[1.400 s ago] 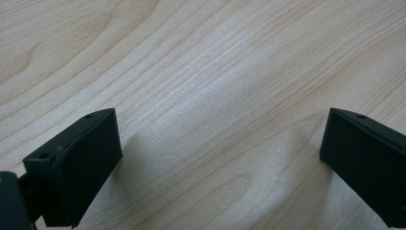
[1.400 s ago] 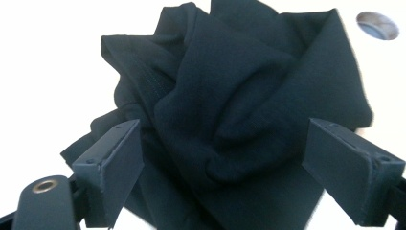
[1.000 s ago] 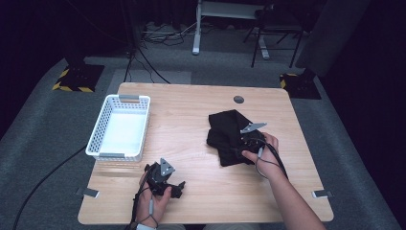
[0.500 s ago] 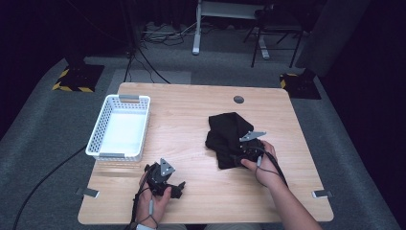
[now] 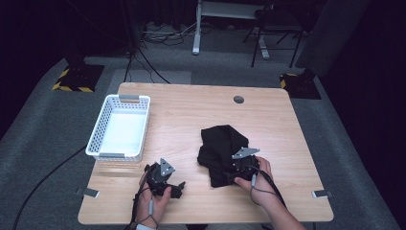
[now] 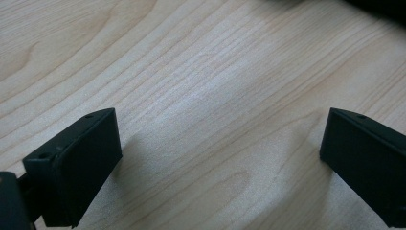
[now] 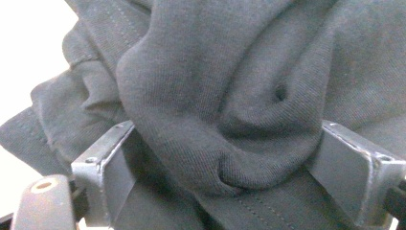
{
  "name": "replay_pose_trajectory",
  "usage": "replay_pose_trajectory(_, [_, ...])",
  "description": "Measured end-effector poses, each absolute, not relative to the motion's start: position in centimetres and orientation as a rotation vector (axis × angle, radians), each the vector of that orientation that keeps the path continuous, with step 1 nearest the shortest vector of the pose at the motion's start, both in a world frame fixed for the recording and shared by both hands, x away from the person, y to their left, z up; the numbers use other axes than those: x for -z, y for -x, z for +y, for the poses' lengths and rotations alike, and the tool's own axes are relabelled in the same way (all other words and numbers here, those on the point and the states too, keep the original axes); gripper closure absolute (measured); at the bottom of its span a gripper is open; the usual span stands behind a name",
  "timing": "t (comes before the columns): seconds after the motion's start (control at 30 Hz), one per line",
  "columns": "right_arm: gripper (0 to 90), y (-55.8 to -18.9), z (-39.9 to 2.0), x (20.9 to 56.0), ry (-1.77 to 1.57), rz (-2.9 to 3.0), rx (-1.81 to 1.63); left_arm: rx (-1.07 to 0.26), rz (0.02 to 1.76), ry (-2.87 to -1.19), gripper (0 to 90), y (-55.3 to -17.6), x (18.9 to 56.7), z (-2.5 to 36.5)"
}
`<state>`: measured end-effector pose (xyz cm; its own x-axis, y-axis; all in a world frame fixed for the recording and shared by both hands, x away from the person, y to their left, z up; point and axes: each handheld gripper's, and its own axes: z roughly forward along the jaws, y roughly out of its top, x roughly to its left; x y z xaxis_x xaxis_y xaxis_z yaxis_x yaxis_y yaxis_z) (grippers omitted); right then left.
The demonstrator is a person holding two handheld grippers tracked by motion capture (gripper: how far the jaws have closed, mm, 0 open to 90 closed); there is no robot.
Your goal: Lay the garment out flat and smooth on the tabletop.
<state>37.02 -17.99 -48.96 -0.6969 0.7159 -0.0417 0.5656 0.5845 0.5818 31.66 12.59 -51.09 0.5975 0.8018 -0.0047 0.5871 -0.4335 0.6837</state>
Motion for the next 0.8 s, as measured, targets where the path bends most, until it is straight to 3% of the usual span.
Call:
replay_pose_trajectory(0.27, [20.6, -36.3, -18.5, 46.0, -1.036, 2.529, -0.868, -0.422, 1.095, -2.172, 0.5, -31.7, 51.1, 12.6])
replay_pose_trajectory(0.57, [20.3, -36.3, -16.7, 43.2, -0.940, 2.529, -0.958, -0.425, 1.094, -2.173, 0.5, -31.7, 51.1, 12.6])
replay_pose_trajectory(0.8, [17.2, -37.3, -15.0, 43.2, -0.912, 2.558, -0.953, -0.423, 1.094, -2.173, 0.4, -31.7, 51.1, 12.6])
